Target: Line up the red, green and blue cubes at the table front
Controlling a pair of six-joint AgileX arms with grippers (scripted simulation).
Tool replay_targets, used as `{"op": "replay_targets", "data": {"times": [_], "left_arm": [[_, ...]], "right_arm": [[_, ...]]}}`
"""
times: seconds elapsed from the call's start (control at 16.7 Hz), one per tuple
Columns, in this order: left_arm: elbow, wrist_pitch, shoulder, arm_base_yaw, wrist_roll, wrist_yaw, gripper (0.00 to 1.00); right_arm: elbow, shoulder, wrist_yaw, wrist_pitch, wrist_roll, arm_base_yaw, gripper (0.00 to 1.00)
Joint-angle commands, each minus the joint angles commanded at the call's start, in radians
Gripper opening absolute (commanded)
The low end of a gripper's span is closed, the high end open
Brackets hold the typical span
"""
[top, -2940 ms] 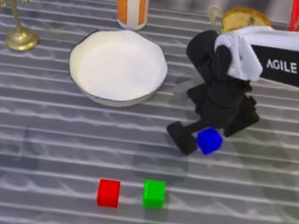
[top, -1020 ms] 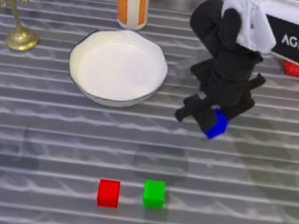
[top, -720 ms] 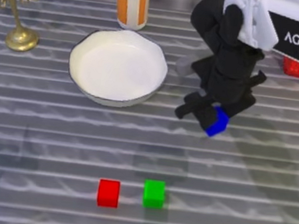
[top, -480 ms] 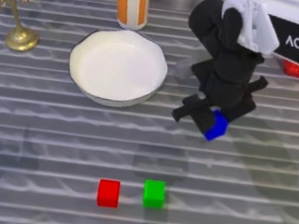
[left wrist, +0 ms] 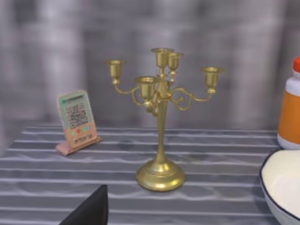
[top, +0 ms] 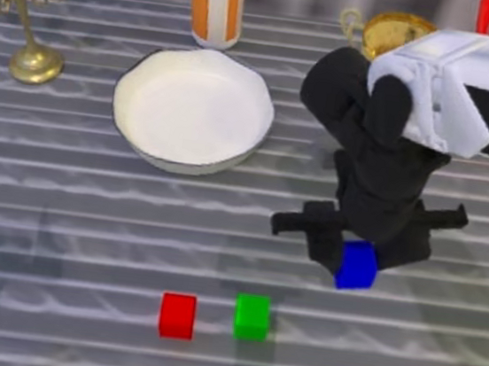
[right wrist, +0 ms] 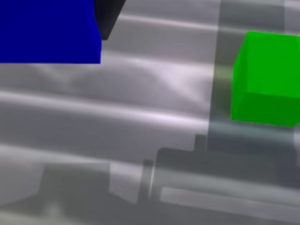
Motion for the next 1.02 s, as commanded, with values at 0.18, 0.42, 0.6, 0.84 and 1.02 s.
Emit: {"op": "replay_targets", "data": {"times": [0.18,0.42,0.6,0.84,1.02], "left_arm": [[0.0,0.0,0.0,0.0,0.0,0.0,1.0],[0.0,0.0,0.0,0.0,0.0,0.0,1.0],[0.0,0.0,0.0,0.0,0.0,0.0,1.0],[0.0,0.0,0.0,0.0,0.0,0.0,1.0],[0.0,0.0,0.0,0.0,0.0,0.0,1.0]], "right_arm": [[-0.11,-0.092,0.002,0.024,0.151,0.037,0.0],[-0.158,-0.137,0.003,0.038,0.206,0.053,0.0],[-0.156,-0.133,0.002,0.036,0.207,0.047,0.0],[-0.202,-0.107,0.003,0.11,0.205,0.051,0.0],[-0.271,-0.062,0.004,0.234,0.209,0.053,0.0]]}}
